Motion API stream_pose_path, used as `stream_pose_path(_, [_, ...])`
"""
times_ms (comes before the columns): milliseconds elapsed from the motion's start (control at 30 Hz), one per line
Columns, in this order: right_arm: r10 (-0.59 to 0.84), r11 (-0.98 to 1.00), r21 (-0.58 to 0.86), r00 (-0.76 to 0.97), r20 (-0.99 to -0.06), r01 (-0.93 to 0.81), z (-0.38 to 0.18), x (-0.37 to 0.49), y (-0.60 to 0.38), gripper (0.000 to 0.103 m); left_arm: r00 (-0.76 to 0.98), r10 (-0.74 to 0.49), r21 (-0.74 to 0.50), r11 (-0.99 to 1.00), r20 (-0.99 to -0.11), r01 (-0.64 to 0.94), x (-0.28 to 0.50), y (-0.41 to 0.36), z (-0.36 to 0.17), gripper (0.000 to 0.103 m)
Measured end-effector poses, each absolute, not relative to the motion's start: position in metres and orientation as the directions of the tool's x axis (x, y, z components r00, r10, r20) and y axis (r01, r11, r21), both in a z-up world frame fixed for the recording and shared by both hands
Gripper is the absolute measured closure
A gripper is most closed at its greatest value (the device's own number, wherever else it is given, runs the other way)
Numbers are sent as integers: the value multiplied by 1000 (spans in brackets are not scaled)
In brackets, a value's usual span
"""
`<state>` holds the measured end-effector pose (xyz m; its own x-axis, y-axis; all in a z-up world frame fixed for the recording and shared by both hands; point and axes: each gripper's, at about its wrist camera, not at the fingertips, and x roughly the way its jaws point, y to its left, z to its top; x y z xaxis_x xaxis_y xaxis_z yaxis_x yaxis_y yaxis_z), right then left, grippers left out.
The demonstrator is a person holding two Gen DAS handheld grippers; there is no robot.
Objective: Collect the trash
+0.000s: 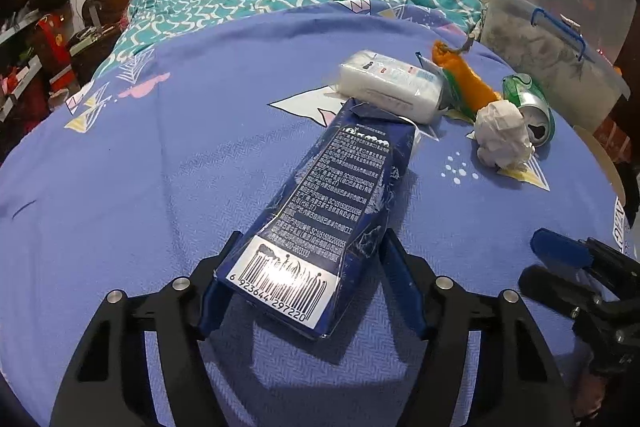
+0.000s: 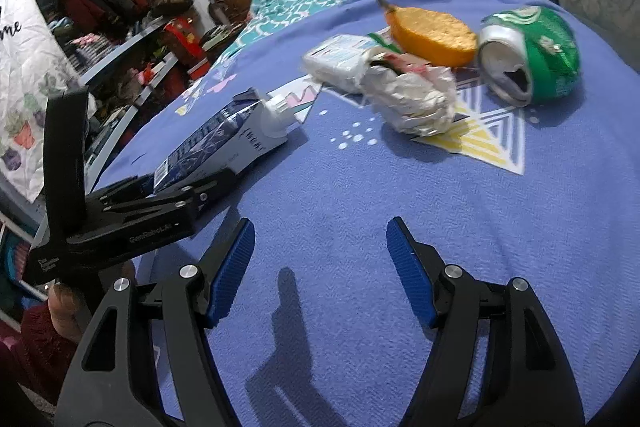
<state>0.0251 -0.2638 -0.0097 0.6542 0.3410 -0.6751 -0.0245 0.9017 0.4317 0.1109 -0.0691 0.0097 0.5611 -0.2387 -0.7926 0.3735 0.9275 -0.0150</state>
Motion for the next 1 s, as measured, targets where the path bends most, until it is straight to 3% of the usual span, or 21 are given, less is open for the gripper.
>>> stream_pose_path(100, [318, 904, 428, 698, -642, -18, -1, 21, -271, 32, 565, -234, -7, 927, -791, 374, 111, -70, 10, 39])
stream_pose_path(167, [256, 925, 380, 722, -642, 10, 6, 25, -278, 26, 565, -235, -9, 927, -791, 374, 111, -70, 10, 40])
stream_pose_path(500, [78, 965, 222, 661, -746, 137, 0, 90, -310, 24, 565, -233, -5, 927, -792, 375, 110, -70, 9, 41])
stream_pose_path(533, [69, 969, 206, 650, -757, 138, -5, 96, -310, 27, 566, -232, -4, 927, -791, 375, 110, -71, 9, 41])
stream_pose_path(567, [70, 971, 201, 642, -764, 133, -7, 100, -310, 37, 565, -232, -4, 927, -791, 374, 110, -71, 9, 41])
stream_pose_path(600, [71, 972, 194, 628, -775, 129, -10, 103, -309, 62, 565, -232, -5, 927, -792, 374, 110, -70, 9, 41])
stream_pose_path(633, [81, 972, 202, 639, -765, 119, -8, 101, -308, 73, 564, -233, -6, 927, -792, 374, 110, -71, 9, 41])
stream_pose_path(1000, [230, 956, 294, 621, -750, 1, -6, 50, -273, 73, 560, -236, -11, 927, -794, 376, 109, -71, 8, 41])
